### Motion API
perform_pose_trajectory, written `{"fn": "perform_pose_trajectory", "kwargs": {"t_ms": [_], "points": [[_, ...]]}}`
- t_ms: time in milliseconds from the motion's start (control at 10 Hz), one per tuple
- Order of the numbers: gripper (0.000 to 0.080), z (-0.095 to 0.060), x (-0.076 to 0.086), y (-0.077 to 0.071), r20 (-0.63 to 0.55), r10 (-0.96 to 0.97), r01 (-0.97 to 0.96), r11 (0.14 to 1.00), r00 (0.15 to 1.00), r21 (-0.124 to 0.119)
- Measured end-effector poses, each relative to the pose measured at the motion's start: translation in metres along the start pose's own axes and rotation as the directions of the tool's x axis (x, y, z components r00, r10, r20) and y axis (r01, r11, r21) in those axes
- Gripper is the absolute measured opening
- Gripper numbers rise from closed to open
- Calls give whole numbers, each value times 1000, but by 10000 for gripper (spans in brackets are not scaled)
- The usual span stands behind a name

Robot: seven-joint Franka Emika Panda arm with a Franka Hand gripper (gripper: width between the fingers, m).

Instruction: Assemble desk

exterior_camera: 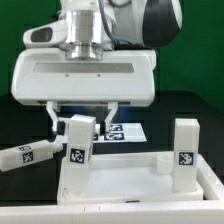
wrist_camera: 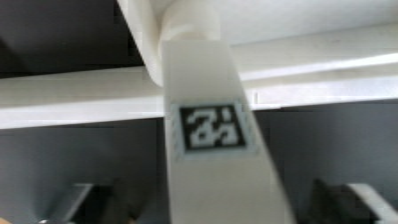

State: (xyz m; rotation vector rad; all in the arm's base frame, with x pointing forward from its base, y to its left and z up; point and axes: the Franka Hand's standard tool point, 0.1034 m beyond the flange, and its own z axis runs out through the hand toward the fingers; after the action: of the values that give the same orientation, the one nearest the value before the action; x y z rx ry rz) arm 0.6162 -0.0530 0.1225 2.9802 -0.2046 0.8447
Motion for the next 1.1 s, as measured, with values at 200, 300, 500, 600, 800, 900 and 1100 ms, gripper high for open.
{"fn": "perform_pose_trajectory", "kwargs": {"t_ms": [200,300,500,600,800,900,1100], "points": [[635,1,6,-4,138,18,-26,998,990,58],[646,4,5,-10,221,28,-47,996,975,81],[649,6,3,-4,323,27,-64,993,946,102],[649,7,6,-2,319,23,-58,993,947,99],[649,8,3,-1,317,39,-72,993,948,91],[559,8,3,-1,317,48,-80,993,947,88],[360,8,3,-1,325,152,-179,982,933,56]]}}
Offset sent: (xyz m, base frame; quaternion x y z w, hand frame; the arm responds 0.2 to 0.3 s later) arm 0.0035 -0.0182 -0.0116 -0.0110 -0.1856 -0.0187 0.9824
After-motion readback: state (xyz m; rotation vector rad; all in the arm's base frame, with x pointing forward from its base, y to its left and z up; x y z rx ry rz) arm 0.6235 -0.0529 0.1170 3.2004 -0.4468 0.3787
